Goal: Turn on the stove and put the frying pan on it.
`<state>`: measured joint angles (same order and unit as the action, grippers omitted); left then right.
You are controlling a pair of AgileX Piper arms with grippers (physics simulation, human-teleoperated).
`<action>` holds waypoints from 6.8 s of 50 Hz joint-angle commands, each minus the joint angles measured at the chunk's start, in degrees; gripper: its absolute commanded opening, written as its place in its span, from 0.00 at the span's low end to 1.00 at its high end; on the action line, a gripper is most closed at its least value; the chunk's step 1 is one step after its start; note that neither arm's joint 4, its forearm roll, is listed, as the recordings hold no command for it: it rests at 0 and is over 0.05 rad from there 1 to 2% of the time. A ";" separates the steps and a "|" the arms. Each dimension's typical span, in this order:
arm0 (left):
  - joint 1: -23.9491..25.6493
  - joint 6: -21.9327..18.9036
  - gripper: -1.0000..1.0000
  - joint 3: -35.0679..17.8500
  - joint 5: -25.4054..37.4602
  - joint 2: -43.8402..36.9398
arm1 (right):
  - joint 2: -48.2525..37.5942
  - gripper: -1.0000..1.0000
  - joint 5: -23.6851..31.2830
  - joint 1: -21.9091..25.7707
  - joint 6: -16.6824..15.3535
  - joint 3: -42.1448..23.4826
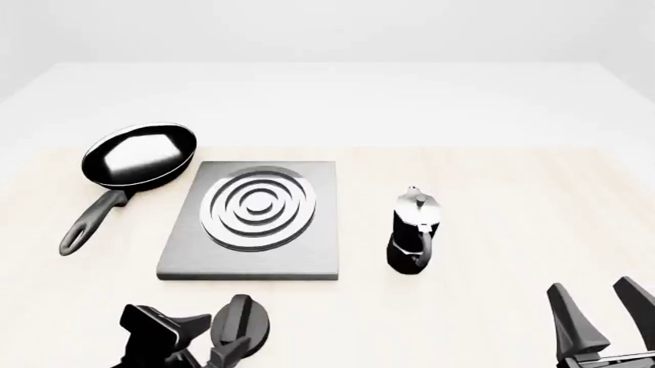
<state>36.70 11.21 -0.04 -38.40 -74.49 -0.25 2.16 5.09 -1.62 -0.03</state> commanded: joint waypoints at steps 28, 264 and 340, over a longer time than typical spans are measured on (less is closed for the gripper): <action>5.09 0.72 1.00 -0.45 -11.45 -12.67 | 0.20 1.00 0.31 -0.61 -0.06 -0.08; -56.15 -37.34 1.00 -48.93 22.96 -32.35 | -0.22 1.00 2.85 1.66 -1.48 -3.68; -49.76 -33.32 0.00 -43.51 33.39 -4.96 | 0.12 1.00 3.44 2.42 -1.04 -4.72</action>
<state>-15.89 -22.43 -44.96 -7.99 -88.68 -0.36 5.43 7.31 -2.81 -4.61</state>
